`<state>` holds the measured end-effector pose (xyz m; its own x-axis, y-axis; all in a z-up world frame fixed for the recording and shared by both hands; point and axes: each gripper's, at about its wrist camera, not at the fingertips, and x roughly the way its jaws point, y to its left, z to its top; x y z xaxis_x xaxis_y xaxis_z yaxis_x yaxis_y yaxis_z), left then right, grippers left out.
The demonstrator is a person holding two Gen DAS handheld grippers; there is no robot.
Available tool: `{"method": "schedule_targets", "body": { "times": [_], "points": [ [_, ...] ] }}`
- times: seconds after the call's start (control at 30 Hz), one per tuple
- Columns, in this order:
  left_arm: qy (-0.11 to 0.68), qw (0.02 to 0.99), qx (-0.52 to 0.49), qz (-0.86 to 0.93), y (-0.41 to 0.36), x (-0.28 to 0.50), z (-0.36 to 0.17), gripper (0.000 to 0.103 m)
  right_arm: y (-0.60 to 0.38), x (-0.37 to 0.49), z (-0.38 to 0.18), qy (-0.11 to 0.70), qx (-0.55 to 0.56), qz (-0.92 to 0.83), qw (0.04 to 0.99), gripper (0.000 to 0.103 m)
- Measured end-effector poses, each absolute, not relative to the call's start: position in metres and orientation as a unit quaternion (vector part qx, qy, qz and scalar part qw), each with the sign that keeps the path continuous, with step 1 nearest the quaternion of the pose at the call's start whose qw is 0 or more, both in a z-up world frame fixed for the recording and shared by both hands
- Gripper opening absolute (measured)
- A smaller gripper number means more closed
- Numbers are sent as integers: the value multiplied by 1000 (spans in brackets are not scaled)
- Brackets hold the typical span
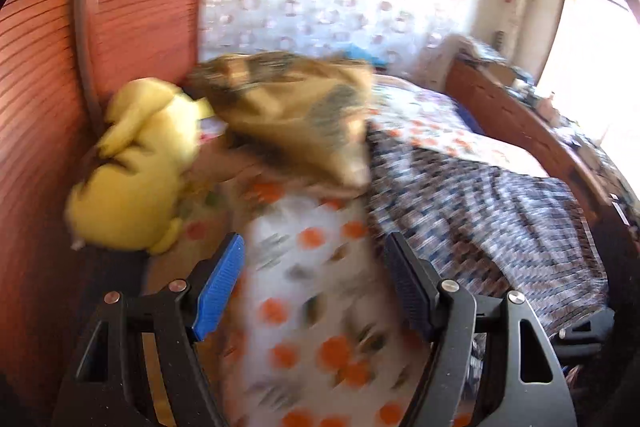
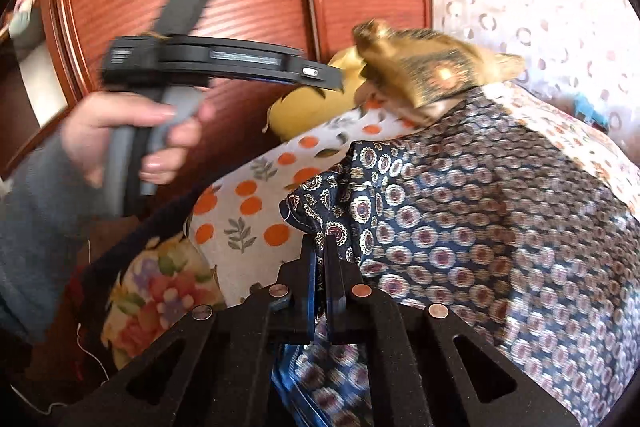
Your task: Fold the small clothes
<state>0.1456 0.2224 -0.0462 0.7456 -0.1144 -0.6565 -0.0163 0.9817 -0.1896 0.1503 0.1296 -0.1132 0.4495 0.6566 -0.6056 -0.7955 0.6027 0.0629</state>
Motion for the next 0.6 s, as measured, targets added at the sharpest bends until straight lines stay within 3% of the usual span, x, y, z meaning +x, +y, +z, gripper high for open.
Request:
{"method": "schedule_targets", "body": {
  "times": [0.4, 0.43, 0.47, 0.57, 0.6],
  "points": [
    [448, 881, -111, -101, 163, 241, -93, 70, 101, 148, -123, 307, -79, 425, 848, 3],
    [453, 879, -110, -99, 162, 243, -93, 61, 100, 148, -124, 306, -78, 425, 849, 3],
    [453, 880, -111, -95, 161, 243, -92, 38, 98, 147, -124, 305, -76, 424, 849, 3],
    [455, 880, -98, -98, 149, 242, -85, 6, 83, 144, -118, 301, -65, 424, 851, 3],
    [451, 884, -84, -95, 141, 240, -80, 6, 79, 144, -118, 299, -62, 423, 853, 3]
  ]
}}
